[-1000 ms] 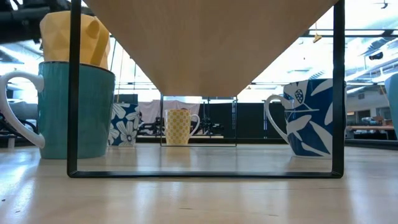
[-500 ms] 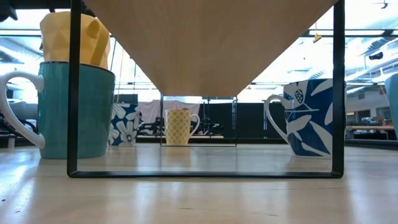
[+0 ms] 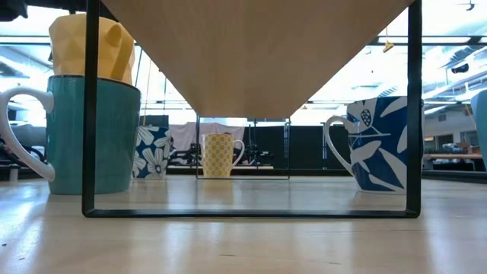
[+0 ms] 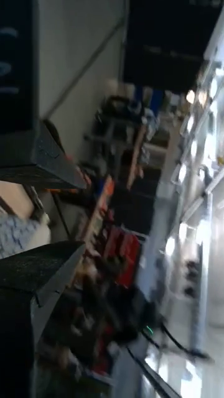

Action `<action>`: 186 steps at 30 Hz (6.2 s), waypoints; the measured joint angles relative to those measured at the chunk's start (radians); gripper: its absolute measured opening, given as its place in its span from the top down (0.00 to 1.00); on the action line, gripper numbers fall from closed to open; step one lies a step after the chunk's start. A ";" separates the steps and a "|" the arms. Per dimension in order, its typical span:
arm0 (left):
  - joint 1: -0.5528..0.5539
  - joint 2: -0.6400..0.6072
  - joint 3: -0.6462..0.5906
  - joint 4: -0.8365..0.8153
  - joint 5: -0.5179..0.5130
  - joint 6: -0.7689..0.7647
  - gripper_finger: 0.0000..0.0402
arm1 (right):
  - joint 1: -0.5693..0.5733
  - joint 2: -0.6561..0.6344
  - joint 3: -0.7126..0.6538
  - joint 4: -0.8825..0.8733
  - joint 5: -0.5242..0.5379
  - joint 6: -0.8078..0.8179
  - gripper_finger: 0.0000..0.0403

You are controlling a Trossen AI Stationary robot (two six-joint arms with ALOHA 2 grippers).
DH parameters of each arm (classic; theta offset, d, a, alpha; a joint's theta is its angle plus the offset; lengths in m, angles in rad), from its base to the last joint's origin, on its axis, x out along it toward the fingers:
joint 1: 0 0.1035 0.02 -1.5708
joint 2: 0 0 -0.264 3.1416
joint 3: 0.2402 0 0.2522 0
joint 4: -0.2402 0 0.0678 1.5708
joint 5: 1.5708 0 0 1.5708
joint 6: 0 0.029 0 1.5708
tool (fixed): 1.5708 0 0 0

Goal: Place coffee mugs
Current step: Put the yellow mug on the shelf

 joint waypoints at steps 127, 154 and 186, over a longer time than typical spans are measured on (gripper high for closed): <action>0.696 1.143 0.897 -0.962 0.556 -0.126 0.92 | -0.002 0.000 0.000 -0.001 -0.132 -0.006 0.39; 0.475 0.654 0.898 -1.150 0.552 -0.180 0.92 | -0.002 0.000 0.000 -0.001 -0.132 -0.003 0.39; 0.256 1.046 1.288 -1.608 0.546 -0.377 0.92 | -0.002 0.000 0.000 -0.001 -0.132 -0.002 0.39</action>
